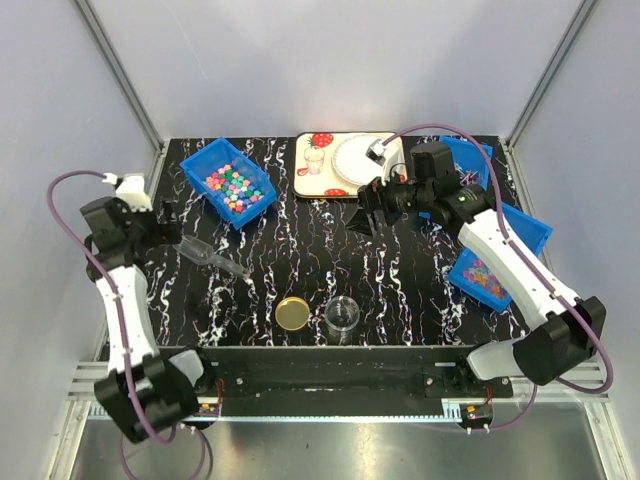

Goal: Pack the candies
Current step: Pick up the spatula from the center of the board.

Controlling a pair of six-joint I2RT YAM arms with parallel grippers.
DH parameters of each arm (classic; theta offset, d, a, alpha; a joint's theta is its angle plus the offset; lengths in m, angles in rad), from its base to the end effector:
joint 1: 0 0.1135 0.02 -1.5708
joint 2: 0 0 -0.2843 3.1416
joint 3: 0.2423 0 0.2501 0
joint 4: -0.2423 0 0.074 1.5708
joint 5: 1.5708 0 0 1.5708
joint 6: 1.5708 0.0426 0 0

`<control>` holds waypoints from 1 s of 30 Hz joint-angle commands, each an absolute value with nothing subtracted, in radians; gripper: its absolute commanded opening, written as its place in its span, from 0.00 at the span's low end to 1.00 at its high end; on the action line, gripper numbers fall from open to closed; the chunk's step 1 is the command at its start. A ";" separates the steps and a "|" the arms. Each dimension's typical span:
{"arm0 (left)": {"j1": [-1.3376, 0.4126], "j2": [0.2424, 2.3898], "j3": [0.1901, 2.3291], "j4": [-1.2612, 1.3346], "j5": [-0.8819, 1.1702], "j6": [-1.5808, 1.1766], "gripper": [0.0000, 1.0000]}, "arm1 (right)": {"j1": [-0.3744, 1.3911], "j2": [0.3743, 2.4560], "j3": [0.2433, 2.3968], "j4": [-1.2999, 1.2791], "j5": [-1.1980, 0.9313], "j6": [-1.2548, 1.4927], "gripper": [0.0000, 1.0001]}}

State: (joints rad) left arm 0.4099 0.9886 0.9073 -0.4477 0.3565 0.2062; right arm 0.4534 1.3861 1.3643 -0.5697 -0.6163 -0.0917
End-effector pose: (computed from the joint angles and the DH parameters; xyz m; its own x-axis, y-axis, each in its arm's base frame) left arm 0.1975 0.0696 0.3336 -0.4729 0.0037 -0.8811 -0.0003 1.0000 0.0044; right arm 0.2608 0.1545 0.3870 -0.4269 -0.2911 -0.8561 -0.8314 0.4988 0.2449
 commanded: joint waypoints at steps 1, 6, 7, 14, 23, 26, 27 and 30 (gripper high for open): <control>0.547 1.119 0.959 -0.405 0.518 0.206 0.99 | 0.466 1.332 1.379 -0.532 -0.563 -0.126 0.99; 0.584 1.206 0.959 -0.393 0.545 0.216 0.99 | 0.466 1.299 1.370 -0.549 -0.563 -0.143 1.00; 0.584 1.232 0.954 -0.376 0.542 0.222 0.99 | 0.466 1.296 1.370 -0.549 -0.566 -0.143 1.00; 0.584 1.376 1.017 -0.400 0.543 0.271 0.99 | 0.468 1.273 1.348 -0.549 -0.558 -0.156 1.00; 0.578 1.548 1.091 -0.407 0.551 0.304 0.94 | 0.466 1.227 1.324 -0.535 -0.515 -0.186 1.00; 0.574 1.589 1.101 -0.413 0.549 0.314 0.90 | 0.466 1.221 1.319 -0.532 -0.515 -0.187 1.00; 0.572 1.598 1.103 -0.422 0.560 0.328 0.89 | 0.466 1.221 1.319 -0.532 -0.515 -0.187 1.00; 0.558 1.627 1.111 -0.460 0.595 0.369 0.86 | 0.466 1.224 1.318 -0.531 -0.514 -0.187 1.00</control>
